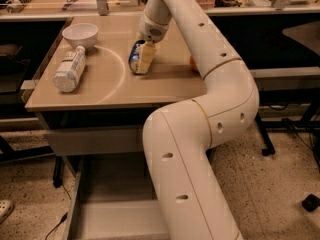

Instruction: Place pepsi can into middle drawer

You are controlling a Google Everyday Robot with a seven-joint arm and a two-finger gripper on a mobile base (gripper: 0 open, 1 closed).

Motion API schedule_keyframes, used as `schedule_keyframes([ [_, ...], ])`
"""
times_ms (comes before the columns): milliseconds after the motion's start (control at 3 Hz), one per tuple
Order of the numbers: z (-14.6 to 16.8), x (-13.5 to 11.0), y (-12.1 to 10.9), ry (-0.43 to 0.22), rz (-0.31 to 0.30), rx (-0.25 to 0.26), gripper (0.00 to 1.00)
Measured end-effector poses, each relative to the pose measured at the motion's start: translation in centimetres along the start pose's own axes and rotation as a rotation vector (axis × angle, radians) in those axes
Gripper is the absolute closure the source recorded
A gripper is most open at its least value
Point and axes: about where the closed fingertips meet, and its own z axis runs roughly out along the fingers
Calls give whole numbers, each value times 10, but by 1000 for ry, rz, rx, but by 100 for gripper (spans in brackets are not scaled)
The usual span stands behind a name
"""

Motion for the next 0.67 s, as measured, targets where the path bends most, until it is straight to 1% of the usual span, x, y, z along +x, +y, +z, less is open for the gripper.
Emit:
schedule_keyframes([
  [667,0,0,0,0,0,0,89],
])
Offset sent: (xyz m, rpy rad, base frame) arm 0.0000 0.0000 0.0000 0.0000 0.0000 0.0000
